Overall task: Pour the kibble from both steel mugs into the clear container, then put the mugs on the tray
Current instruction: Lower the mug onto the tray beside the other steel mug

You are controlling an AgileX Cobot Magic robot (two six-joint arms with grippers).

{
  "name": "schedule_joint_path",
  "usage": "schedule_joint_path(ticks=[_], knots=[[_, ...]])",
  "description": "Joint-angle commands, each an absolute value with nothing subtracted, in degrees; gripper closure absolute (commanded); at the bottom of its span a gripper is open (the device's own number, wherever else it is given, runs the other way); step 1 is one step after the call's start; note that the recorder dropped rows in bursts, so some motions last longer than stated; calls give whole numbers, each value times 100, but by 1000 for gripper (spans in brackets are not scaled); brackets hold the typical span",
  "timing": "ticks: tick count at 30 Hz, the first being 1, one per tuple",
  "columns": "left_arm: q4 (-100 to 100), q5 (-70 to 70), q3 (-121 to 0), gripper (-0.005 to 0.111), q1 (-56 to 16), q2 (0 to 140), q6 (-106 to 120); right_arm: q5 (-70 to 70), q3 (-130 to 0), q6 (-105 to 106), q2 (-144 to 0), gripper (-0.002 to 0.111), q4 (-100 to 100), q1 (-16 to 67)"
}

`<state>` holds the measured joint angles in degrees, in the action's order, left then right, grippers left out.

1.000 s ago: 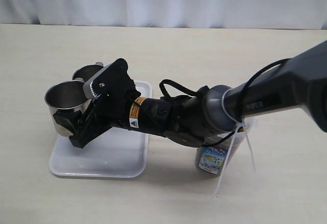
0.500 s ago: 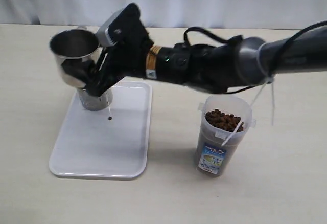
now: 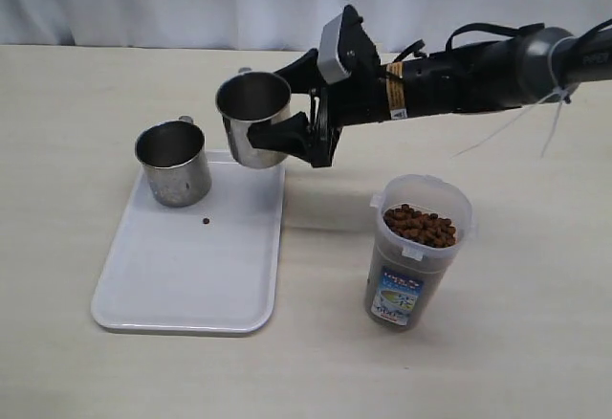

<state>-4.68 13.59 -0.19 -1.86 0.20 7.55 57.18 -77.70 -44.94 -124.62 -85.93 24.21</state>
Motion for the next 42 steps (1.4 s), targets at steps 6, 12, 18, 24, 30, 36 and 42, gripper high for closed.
schedule_joint_path(ticks=[6, 12, 18, 24, 30, 36, 42], knots=[[-458, 1301, 0, 107, -167, 0, 736, 6311, -8363, -4609, -13146, 104, -8958, 2387], [-458, 1301, 0, 107, -167, 0, 736, 6272, -8394, -4538, -13302, 104, -9073, 2387], [-458, 1301, 0, 107, -167, 0, 736, 6272, -8394, -4281, -13458, 104, -9086, 2409], [-458, 1301, 0, 107, -167, 0, 736, 6293, -8394, -4134, -13640, 104, -8920, 2433], [-458, 1301, 0, 107, -167, 0, 736, 6420, -8394, -4099, -13639, 104, -8642, 2544], [-458, 1327, 0, 107, -167, 0, 736, 6077, -8394, -3984, -13652, 104, -8614, 2750], [-458, 1330, 0, 107, -167, 0, 736, 5971, -8394, -3984, -13653, 94, -8614, 2836]])
